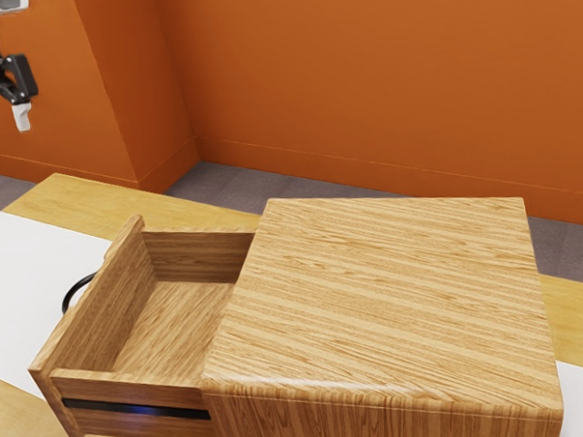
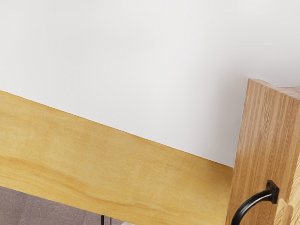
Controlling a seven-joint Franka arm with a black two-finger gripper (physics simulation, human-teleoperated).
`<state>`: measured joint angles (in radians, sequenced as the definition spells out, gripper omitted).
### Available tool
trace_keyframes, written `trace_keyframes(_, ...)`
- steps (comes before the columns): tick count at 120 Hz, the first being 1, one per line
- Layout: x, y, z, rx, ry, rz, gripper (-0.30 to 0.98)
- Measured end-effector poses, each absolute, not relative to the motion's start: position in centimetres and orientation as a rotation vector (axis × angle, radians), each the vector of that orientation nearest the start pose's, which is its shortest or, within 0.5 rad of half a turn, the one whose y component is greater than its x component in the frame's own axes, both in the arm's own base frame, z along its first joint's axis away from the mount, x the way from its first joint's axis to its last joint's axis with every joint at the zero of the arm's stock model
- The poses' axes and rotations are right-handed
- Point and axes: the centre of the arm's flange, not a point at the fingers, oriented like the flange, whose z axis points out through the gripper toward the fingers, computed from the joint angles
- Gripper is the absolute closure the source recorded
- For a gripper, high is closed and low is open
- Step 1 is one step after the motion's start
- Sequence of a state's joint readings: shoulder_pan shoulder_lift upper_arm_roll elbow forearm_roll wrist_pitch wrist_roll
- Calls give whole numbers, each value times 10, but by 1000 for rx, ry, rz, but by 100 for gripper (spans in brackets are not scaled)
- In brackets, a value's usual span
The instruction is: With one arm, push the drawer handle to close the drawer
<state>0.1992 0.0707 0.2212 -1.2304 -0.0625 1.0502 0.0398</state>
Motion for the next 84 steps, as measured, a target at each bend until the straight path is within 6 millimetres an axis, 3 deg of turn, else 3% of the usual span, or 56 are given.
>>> trace_keyframes(7,484,192,703,-3173,-522,261,2)
trace_keyframes(26,512,154,716,-3179,-321,53,2)
trace_keyframes(32,494,143,768,-3150,-270,-146,2)
trace_keyframes(39,451,123,830,-3109,-167,-372,2)
trace_keyframes(44,430,114,854,-3079,-89,-458,2)
trace_keyframes(50,419,103,866,-3025,-12,-468,2)
trace_keyframes(60,404,94,871,-2985,83,-418,2)
trace_keyframes(68,365,99,866,-2988,138,-364,5)
trace_keyframes(77,308,114,828,-3010,197,-290,8)
trace_keyframes(84,281,120,795,-3010,252,-244,11)
